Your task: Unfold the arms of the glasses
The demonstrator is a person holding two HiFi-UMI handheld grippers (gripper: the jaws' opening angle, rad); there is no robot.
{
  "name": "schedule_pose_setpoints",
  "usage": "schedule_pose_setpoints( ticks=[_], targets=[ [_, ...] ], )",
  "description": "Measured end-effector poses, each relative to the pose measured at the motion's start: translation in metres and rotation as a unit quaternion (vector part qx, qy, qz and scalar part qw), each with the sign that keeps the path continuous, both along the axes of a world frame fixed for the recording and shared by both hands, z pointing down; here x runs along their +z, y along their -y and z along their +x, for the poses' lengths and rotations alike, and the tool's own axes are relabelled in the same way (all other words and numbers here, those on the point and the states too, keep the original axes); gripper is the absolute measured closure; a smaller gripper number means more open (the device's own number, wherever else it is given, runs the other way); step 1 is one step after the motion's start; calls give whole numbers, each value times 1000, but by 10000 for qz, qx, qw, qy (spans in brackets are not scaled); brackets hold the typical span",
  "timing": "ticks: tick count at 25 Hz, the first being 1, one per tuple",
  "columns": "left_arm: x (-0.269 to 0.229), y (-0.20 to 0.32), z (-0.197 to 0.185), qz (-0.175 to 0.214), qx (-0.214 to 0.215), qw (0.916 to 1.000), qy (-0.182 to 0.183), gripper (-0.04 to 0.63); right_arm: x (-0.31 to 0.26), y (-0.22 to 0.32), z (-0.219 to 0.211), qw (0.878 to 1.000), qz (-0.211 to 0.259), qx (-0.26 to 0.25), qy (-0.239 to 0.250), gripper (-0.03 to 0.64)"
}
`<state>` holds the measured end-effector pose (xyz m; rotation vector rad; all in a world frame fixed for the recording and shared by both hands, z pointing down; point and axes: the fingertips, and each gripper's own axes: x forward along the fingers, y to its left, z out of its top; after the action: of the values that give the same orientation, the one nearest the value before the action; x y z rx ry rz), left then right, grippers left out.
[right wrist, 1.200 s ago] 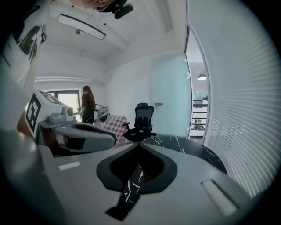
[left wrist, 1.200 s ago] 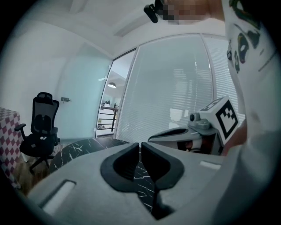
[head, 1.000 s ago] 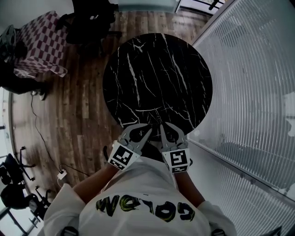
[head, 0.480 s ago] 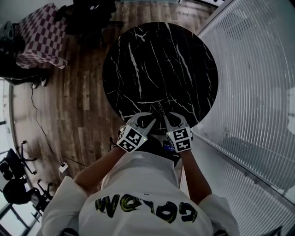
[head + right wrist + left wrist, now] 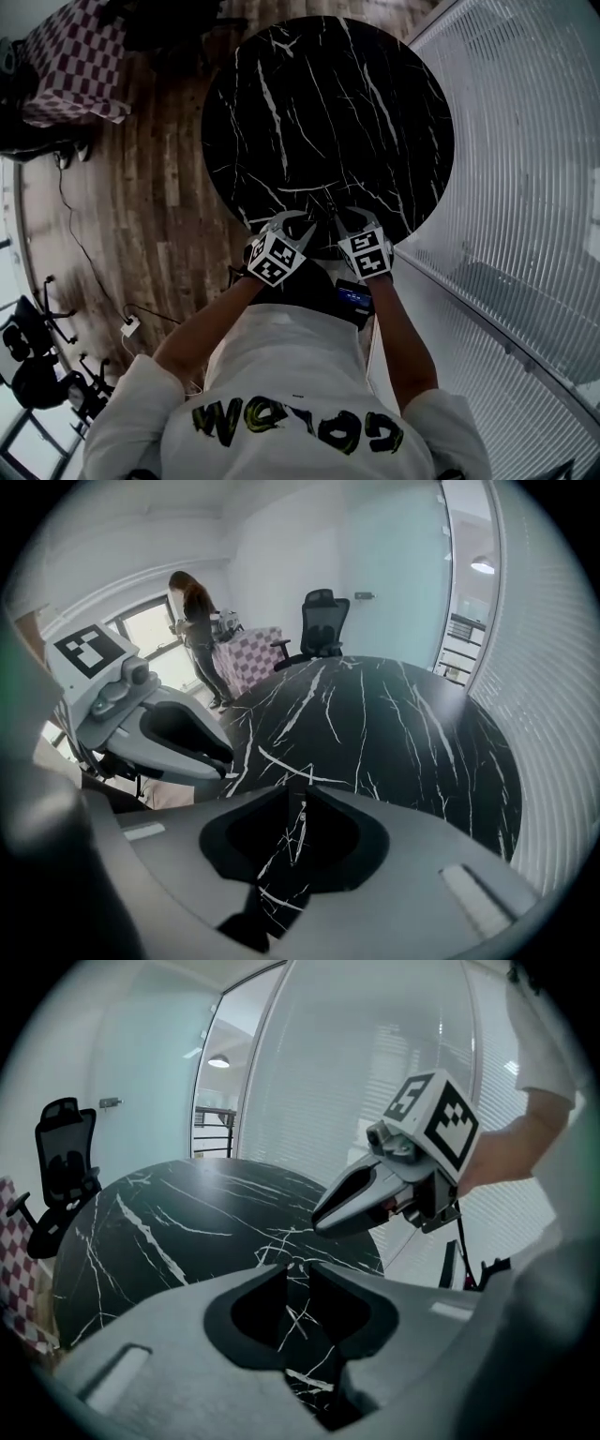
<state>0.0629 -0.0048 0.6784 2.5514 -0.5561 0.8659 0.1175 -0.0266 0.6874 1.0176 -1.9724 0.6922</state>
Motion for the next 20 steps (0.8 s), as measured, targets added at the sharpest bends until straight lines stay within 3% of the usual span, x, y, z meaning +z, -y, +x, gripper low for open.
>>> schedule_pose_setpoints(
  ticks=[9, 20],
  targets=[
    [57, -11, 7, -320, -84, 9990, 317, 495, 42, 3, 7, 9992, -361, 160, -45, 532],
    [93, -7, 13, -279, -348, 9973, 580, 488, 68, -1, 5, 9974, -611, 375, 96, 526]
  ],
)
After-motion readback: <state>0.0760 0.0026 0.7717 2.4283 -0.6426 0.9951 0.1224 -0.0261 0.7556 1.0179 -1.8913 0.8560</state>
